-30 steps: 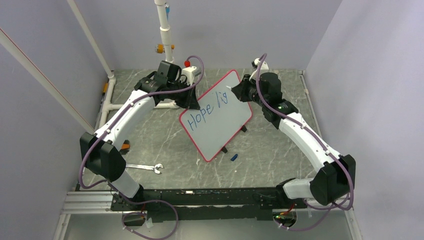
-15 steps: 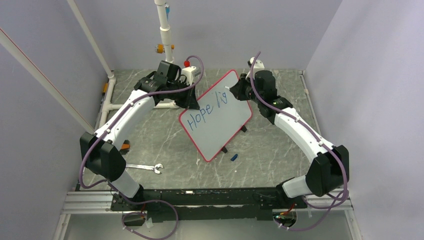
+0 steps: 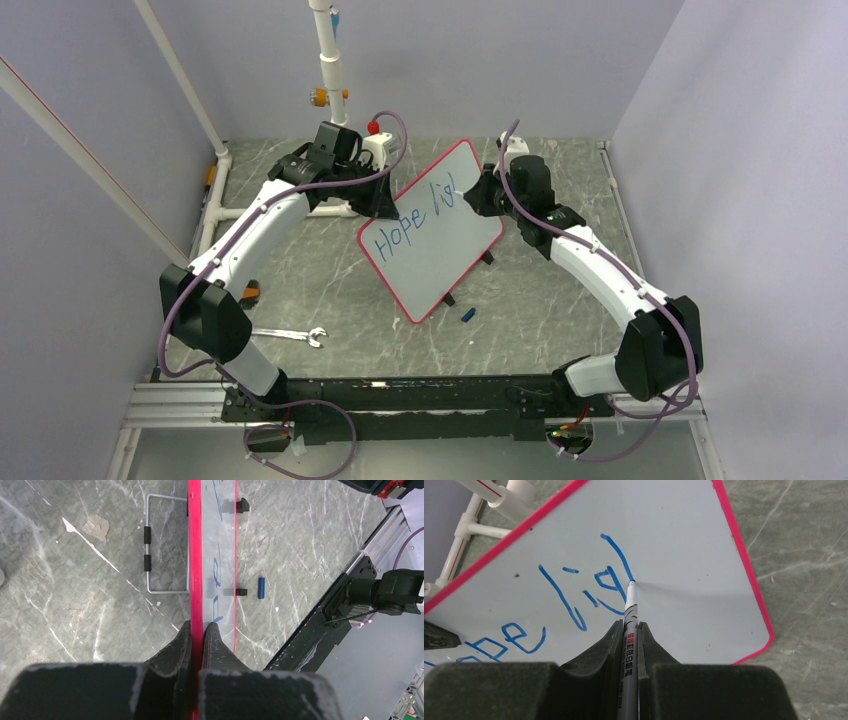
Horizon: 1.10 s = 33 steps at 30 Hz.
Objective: Write a sentence on the whiteboard
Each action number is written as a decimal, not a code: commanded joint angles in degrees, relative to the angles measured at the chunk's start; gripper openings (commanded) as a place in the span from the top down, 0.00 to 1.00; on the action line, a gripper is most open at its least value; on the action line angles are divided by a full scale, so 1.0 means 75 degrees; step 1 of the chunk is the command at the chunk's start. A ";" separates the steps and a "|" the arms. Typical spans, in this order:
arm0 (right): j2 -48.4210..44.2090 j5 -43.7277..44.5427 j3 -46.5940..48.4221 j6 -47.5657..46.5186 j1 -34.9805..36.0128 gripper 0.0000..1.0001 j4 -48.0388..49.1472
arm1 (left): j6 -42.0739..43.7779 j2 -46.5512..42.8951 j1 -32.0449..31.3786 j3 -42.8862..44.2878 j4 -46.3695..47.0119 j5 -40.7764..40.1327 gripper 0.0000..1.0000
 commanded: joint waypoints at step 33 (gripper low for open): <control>0.0469 0.0384 0.1054 -0.0051 0.0008 1.00 -0.0187 | 0.1011 -0.0082 -0.0026 -0.0149 0.0093 -0.1060 1.00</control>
